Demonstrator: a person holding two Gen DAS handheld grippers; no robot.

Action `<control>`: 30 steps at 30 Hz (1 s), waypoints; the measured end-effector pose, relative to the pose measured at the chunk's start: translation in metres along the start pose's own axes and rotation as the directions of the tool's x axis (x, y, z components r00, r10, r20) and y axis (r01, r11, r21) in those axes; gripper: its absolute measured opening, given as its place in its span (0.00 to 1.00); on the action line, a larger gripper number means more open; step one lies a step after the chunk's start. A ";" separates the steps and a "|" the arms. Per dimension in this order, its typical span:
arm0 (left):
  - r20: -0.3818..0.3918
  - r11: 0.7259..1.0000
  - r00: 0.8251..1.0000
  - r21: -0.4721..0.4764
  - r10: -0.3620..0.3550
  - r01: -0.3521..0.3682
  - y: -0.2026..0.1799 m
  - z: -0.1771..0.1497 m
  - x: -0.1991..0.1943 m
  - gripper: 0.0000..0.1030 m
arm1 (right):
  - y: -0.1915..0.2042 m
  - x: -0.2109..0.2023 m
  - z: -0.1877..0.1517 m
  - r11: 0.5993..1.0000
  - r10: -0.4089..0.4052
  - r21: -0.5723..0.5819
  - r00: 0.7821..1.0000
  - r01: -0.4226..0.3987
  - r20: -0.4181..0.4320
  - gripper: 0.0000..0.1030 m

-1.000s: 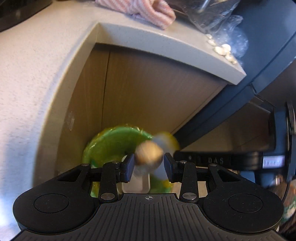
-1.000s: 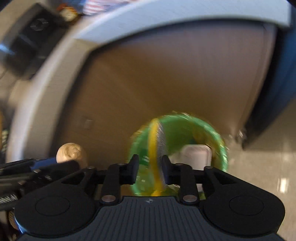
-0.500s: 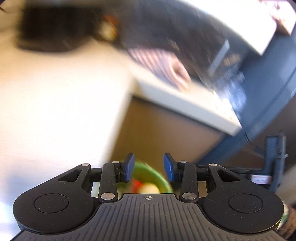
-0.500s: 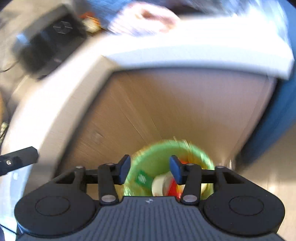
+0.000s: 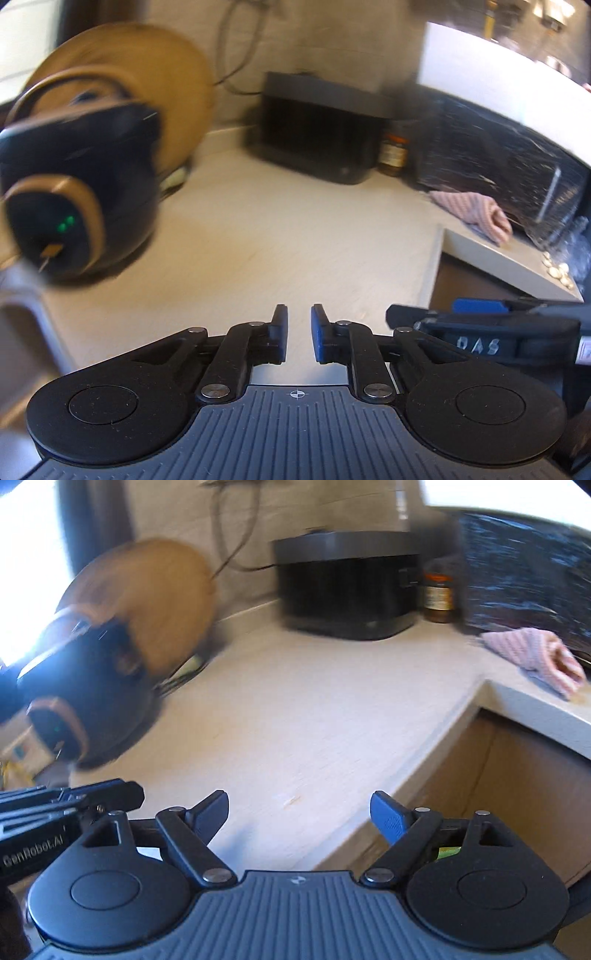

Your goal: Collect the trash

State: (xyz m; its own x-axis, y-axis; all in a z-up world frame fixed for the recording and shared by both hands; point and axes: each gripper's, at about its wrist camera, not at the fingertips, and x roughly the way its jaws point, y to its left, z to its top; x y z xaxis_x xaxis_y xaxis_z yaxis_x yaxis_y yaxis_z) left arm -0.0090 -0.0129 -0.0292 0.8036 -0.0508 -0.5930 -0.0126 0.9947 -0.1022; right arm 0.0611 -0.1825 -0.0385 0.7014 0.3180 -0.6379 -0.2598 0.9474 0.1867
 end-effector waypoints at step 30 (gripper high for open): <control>0.004 0.999 0.999 0.009 0.044 -0.044 0.021 -0.032 -0.051 0.16 | 0.069 -0.032 -0.035 0.993 -0.061 -0.098 0.998 0.062 0.015 0.82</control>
State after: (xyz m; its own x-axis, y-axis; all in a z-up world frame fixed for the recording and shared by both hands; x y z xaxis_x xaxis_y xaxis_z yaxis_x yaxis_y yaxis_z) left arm -0.0692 0.0077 -0.0269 0.8044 -0.0067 -0.5941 -0.0428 0.9967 -0.0691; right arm -0.0025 -0.1285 -0.0309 0.7257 0.2602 -0.6369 -0.2796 0.9574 0.0726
